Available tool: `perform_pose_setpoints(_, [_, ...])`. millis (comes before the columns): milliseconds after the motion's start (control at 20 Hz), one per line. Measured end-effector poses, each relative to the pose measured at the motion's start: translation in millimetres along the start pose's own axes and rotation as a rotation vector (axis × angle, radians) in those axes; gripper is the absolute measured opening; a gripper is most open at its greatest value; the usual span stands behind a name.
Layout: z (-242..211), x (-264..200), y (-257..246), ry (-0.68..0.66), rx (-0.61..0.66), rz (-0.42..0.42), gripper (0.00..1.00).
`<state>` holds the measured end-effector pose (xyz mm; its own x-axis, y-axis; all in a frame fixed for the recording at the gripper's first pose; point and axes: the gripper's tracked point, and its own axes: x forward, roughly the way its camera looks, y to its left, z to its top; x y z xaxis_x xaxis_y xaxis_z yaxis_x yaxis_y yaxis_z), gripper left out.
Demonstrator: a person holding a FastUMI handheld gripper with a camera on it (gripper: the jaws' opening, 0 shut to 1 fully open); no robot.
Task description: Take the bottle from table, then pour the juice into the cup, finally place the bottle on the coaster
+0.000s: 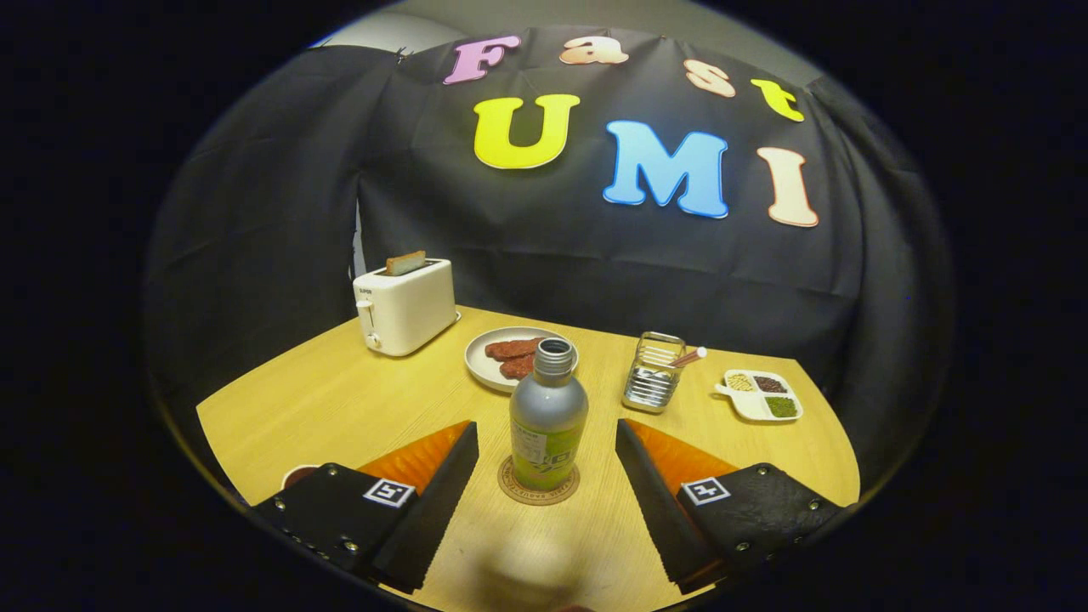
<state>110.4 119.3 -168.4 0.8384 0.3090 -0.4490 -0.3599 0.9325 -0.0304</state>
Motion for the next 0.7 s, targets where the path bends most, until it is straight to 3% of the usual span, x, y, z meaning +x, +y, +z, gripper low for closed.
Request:
perform_pose_setpoints(250, [27, -53, -4, -0.082, 0.101, -0.073, 0.98])
perform_pose_setpoints(550, [47, -118, -17, -0.202, 0.127, -0.182, 0.98])
perform_pose_setpoints(700, [44, -139, -8, -0.219, 0.178, -0.158, 0.98])
